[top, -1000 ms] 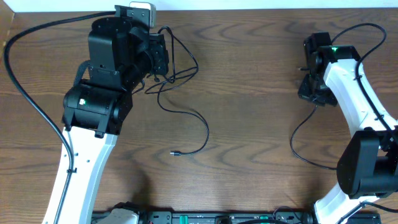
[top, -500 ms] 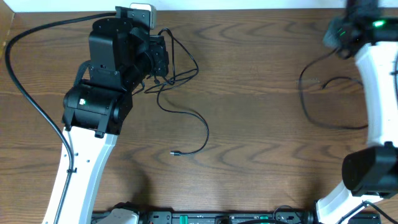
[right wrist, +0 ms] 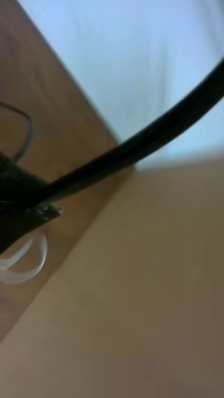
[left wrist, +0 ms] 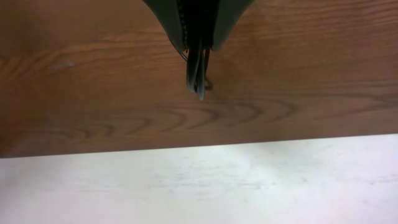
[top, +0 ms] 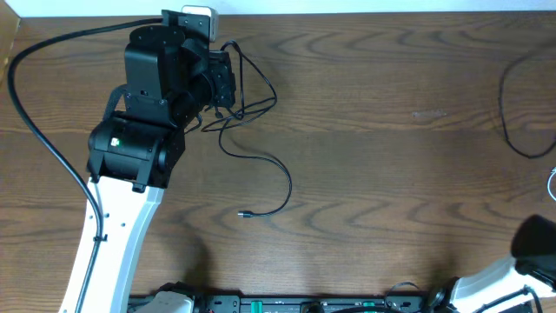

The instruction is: Untangle cables

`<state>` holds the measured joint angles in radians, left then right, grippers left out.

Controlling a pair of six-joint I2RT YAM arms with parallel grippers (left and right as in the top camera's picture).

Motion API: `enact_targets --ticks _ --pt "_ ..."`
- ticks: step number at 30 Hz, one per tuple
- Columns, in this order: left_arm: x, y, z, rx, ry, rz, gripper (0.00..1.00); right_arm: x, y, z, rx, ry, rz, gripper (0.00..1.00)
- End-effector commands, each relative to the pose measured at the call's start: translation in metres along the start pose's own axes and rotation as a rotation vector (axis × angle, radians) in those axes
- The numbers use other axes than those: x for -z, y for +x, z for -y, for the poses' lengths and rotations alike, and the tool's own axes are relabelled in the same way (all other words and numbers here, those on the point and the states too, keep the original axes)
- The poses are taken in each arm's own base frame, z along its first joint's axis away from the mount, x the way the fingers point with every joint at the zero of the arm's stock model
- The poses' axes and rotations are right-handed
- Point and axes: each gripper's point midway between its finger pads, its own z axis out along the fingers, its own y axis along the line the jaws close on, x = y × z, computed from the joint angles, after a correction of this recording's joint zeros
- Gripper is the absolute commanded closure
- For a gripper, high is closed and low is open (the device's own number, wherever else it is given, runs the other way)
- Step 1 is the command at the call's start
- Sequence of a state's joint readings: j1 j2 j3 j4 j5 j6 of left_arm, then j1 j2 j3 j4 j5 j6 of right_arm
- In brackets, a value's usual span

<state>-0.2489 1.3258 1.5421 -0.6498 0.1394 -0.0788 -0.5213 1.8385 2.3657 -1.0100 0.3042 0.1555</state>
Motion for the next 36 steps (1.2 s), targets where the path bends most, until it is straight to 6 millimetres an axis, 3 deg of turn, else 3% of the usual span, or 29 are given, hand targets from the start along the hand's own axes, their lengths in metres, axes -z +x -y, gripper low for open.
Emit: enact_targets --ticks 1,6,10,16,23,28,31,36 --pt "0.003 0.0 0.009 0.004 0.054 0.0 0.92 -0.011 0.001 0.055 -0.132 0.083 -0.019 0.99" --pt "0.004 0.001 0.018 0.004 0.104 -0.009 0.92 -0.023 0.015 0.088 -0.169 0.151 -0.058 0.99" --pt "0.004 0.001 0.018 0.004 0.107 -0.009 0.92 -0.041 0.04 0.104 -0.2 0.211 -0.117 0.99" --pt "0.004 0.002 0.019 0.004 0.113 -0.011 0.92 -0.083 0.109 0.117 -0.206 0.32 -0.268 0.99" --pt "0.004 0.004 0.019 0.006 0.113 -0.022 0.92 -0.135 0.194 0.118 -0.174 0.374 -0.506 0.99" --pt "0.004 0.005 0.019 0.006 0.113 -0.024 0.92 -0.156 0.248 0.124 -0.139 0.437 -0.652 0.99" --pt "0.004 0.006 0.019 0.007 0.112 -0.029 0.92 -0.163 0.269 0.124 -0.14 0.45 -0.706 0.99" --pt "0.004 0.007 0.019 0.007 0.111 -0.033 0.92 -0.165 0.27 0.122 -0.142 0.443 -0.71 0.99"
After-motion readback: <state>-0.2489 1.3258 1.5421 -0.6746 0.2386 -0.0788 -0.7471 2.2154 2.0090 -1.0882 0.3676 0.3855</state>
